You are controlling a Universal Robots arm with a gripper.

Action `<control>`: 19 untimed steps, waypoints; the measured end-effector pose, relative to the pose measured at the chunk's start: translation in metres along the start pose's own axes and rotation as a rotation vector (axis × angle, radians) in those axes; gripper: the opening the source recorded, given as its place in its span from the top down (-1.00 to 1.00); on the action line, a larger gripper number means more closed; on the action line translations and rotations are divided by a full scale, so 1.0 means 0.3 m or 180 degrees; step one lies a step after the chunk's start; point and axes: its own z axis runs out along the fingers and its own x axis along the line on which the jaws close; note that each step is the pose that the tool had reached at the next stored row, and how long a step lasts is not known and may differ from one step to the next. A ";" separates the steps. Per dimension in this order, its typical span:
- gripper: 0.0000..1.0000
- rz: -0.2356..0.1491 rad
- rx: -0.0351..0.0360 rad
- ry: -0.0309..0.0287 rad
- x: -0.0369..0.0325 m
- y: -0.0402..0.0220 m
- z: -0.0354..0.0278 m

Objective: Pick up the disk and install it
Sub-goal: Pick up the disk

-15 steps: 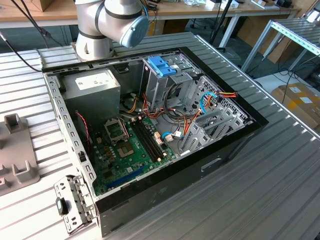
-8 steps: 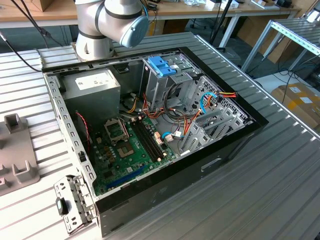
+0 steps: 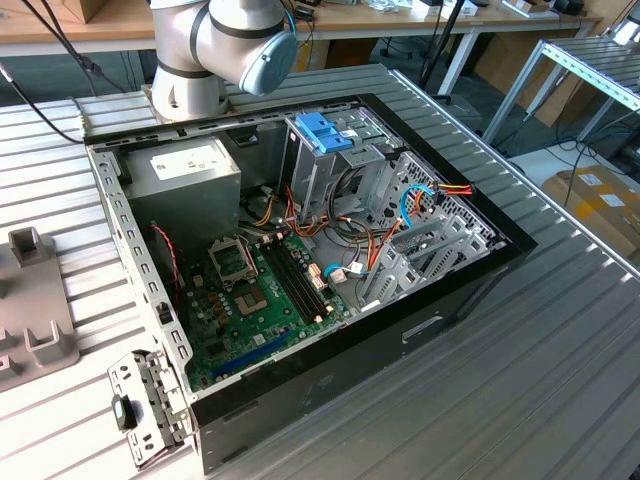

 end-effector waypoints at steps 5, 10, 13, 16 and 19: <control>0.79 -0.0048 -0.0001 0.0002 0.000 0.000 0.000; 0.79 -0.0113 -0.0003 0.0005 0.000 0.000 0.000; 0.79 -0.0142 -0.0004 0.0006 0.000 0.000 0.000; 0.79 -0.0183 -0.0005 0.0008 0.000 0.000 0.000; 0.79 -0.0213 -0.0005 0.0010 0.000 0.000 0.000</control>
